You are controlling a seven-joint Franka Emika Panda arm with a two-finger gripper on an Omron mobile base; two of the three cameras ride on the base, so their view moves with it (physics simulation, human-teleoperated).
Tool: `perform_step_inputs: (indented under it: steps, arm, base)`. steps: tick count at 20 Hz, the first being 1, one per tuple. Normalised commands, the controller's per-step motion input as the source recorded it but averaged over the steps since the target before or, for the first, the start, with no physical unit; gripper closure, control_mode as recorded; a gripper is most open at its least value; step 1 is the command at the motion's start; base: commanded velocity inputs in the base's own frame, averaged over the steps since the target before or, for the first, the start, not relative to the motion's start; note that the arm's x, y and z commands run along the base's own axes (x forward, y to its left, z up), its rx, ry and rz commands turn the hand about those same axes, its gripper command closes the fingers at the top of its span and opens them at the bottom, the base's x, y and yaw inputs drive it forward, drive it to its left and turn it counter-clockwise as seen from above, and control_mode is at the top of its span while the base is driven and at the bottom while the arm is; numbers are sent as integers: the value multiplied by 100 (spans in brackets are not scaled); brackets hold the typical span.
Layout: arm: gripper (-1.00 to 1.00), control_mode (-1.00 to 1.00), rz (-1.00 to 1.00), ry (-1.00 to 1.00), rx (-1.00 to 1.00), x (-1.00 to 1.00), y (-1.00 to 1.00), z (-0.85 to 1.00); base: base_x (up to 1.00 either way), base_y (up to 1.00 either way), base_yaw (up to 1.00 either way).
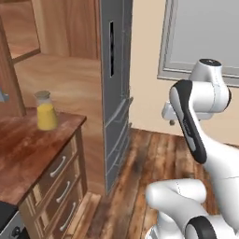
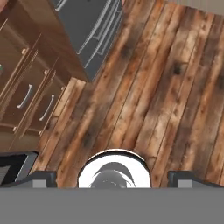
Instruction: There is a tray on the dining counter. Grab the cup, mug, and pitcher and place them on the tray. The pitcher may be placed next to the tray if it cannot fit the tray.
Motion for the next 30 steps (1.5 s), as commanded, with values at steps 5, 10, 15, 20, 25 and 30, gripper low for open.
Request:
perform_step_inputs:
  steps: [5, 10, 15, 20, 25, 30]
  arm:
    - [-100, 100, 0, 0, 0, 0, 0, 0]
    - [-100, 100, 0, 0, 0, 0, 0, 0]
    - [-100, 100, 0, 0, 0, 0, 0, 0]
    - [-100, 100, 0, 0, 0, 0, 0, 0]
    - [-100, 100, 0, 0, 0, 0, 0, 0]
    - [-100, 100, 0, 0, 0, 0, 0, 0]
  base:
    - [24, -53, 85]
    - [42, -52, 81]
    - [44, -52, 73]
    - [36, -39, 52]
    - [41, -25, 38]
    - [52, -2, 29]
